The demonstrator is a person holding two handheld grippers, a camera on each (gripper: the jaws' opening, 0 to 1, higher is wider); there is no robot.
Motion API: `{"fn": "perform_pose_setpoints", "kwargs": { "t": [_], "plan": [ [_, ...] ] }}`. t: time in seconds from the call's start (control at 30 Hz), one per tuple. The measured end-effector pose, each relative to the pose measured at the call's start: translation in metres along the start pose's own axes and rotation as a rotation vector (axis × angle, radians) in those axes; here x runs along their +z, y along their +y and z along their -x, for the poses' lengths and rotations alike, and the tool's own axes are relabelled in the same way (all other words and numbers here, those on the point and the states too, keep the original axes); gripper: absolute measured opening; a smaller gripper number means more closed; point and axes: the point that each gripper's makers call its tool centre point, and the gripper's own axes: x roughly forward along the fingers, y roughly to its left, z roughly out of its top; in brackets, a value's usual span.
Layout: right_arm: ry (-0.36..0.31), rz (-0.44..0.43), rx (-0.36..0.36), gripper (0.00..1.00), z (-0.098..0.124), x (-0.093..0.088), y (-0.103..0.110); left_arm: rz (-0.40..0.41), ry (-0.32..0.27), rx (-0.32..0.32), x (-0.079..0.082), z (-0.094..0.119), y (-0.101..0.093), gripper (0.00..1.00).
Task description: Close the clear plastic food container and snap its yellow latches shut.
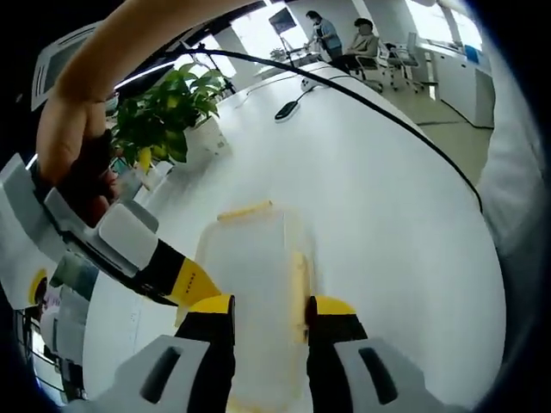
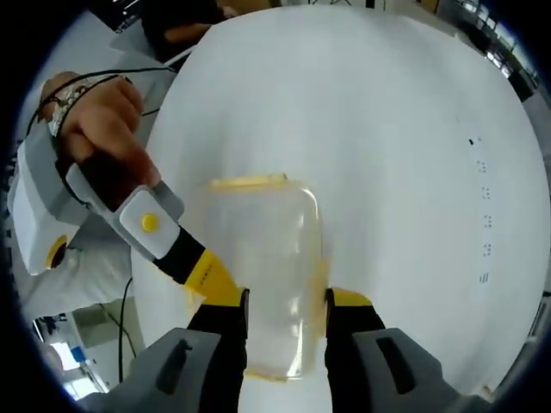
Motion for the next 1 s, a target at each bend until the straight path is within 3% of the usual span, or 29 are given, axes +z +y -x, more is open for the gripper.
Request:
{"fn": "perform_pose_setpoints", "kwargs": {
  "t": [0.37, 0.4, 0.43, 1.0],
  "plan": [
    [-0.008, -0.012, 0.037, 0.29, -0.0002, 0.0013, -0.0025, 0.007, -0.001, 0.002, -0.0051, -0.0017, 0.0038, 0.25],
    [0.032, -0.047, 0.058, 0.29, -0.0004, -0.007, 0.0029, 0.007, -0.006, -0.002, -0.0039, -0.0019, 0.0037, 0.25],
    [0.005, -0.02, 0.054, 0.29, -0.0021, -0.0026, -0.0018, 0.003, -0.001, 0.003, -0.0055, 0.0016, 0.0041, 0.25],
    [-0.006, 0.0, 0.054, 0.32, -0.0019, -0.0002, -0.0012, 0.048, -0.022, 0.028, -0.0028, -0.0026, 0.0026, 0.28]
  ]
}}
